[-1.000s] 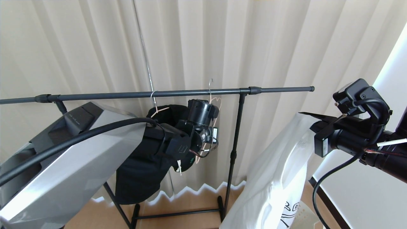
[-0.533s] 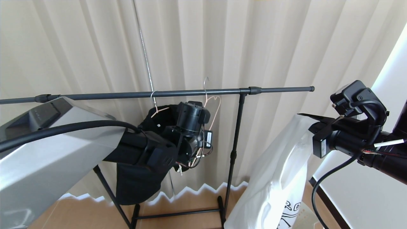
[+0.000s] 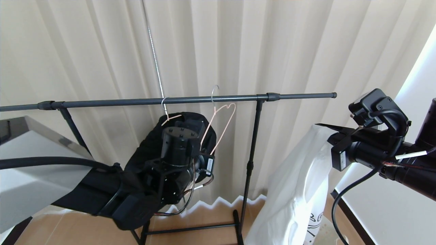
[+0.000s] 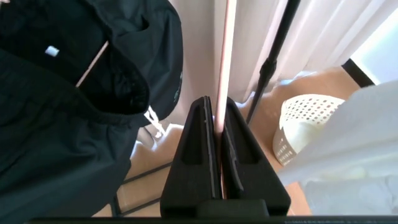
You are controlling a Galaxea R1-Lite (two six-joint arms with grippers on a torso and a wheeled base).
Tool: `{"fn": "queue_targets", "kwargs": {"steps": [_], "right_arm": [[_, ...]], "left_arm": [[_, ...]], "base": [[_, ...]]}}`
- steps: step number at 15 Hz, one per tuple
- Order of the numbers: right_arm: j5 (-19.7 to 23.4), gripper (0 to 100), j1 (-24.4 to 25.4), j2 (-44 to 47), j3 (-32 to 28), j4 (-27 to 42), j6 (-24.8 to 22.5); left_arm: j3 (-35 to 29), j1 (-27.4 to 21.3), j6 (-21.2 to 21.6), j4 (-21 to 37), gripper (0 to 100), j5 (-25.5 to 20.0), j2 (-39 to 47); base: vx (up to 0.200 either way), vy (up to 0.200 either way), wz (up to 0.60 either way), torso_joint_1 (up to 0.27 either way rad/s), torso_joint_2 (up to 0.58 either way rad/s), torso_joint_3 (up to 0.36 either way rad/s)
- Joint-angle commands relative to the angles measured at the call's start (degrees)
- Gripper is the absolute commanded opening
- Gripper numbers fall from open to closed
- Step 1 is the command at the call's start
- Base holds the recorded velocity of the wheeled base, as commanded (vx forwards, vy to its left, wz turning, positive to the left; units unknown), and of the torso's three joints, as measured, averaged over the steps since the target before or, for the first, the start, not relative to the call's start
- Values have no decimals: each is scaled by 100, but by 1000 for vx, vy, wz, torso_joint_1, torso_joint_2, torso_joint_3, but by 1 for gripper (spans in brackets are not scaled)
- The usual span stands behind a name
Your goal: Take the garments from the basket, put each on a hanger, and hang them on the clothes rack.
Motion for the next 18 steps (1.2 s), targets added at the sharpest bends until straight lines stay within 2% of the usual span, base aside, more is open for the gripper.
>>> {"fn": "queue_targets", "kwargs": {"steps": [1,4,7,10,13,16,18], "right_arm": [[-45,0,107,48,8,-3,-2],[-142,0,134,92,8,-12,-2],[-406,0,134,118,-63,-12,-2],[-836,0,134,250,-203,-21,-2],[-1548,0,151,619,-423,-47,7],[-2260,0,151,1103,-722,-161,16],[-2260,0,151,1103,-722,-161,16]], "left_arm": [[940,-28,161,-631,0,-21,-415],[1942,-37,345,-1598,0,-249,-556],[3463,-28,802,-3417,0,-785,-547],[4430,-310,934,-4604,0,-1058,-406],[5027,-591,925,-4736,0,-1066,-257],[5027,-793,943,-4736,0,-1084,-213],[5027,-793,943,-4736,0,-1084,-213]], "base": [[0,0,0,0,0,0],[0,0,0,0,0,0],[0,0,0,0,0,0],[0,0,0,0,0,0],[0,0,0,0,0,0],[0,0,0,0,0,0],[0,0,0,0,0,0]]}}
